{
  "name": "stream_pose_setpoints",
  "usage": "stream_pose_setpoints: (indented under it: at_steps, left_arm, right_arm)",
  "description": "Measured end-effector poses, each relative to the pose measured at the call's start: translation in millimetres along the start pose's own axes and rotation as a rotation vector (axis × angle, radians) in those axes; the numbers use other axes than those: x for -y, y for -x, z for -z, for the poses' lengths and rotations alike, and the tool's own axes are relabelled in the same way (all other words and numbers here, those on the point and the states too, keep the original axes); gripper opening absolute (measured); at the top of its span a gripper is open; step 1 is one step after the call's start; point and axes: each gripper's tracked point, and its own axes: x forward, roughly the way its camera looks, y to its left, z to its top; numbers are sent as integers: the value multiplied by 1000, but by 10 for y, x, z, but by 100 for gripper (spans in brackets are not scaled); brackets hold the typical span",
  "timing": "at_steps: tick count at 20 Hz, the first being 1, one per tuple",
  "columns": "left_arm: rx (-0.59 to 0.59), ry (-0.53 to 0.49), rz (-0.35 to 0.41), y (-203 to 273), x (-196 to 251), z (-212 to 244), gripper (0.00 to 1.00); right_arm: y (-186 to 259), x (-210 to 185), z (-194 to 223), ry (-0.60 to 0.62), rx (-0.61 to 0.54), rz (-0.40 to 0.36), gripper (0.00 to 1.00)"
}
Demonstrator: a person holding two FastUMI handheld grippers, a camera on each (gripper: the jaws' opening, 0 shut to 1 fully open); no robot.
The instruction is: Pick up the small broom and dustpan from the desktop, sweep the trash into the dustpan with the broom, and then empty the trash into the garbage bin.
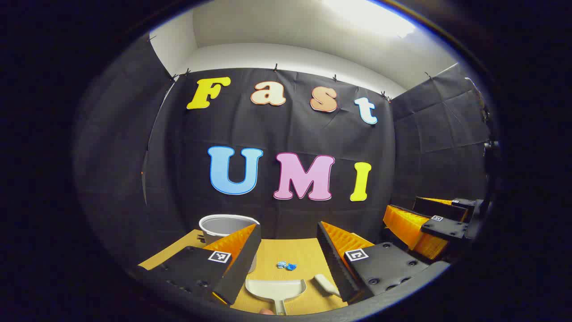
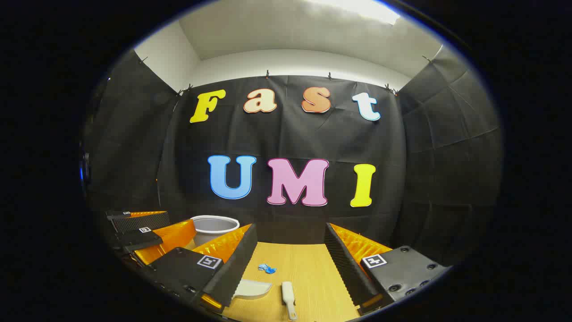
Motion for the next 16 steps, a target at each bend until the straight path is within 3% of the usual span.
stream_pose_setpoints:
  at_steps: [16]
  left_arm:
    - [-3,-6,27,-5,79,18,75]
  right_arm:
    - [47,19,23,19,-4,10,98]
